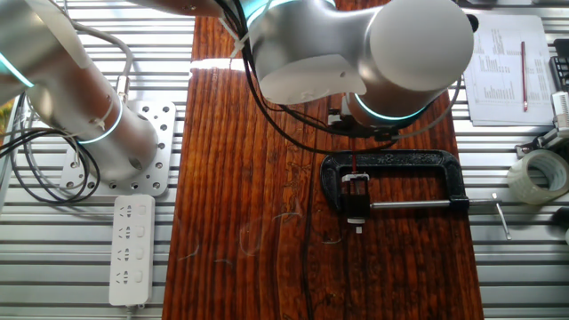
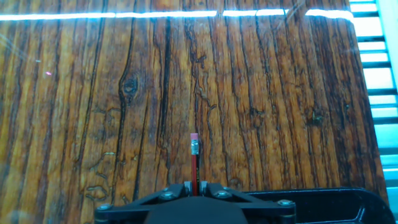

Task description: Insert the pencil into the pencil sharpener

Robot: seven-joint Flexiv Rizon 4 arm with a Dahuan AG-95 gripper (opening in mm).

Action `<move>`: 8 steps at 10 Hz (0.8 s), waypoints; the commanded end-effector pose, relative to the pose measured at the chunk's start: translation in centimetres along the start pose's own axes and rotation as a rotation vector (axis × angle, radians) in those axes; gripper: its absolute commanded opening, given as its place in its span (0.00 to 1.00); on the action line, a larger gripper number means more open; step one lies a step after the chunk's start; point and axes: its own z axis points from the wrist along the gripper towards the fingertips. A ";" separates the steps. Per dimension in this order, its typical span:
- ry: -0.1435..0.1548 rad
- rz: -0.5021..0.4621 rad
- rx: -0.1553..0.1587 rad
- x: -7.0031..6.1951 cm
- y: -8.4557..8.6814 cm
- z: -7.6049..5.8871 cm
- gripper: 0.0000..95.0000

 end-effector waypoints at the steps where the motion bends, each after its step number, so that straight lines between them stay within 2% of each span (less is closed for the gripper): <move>1: 0.018 -0.005 -0.008 0.0 0.2 -0.2 0.20; 5: 0.032 -0.010 -0.009 0.0 0.1 0.1 0.20; 8: 0.032 -0.008 -0.009 0.0 0.0 0.6 0.20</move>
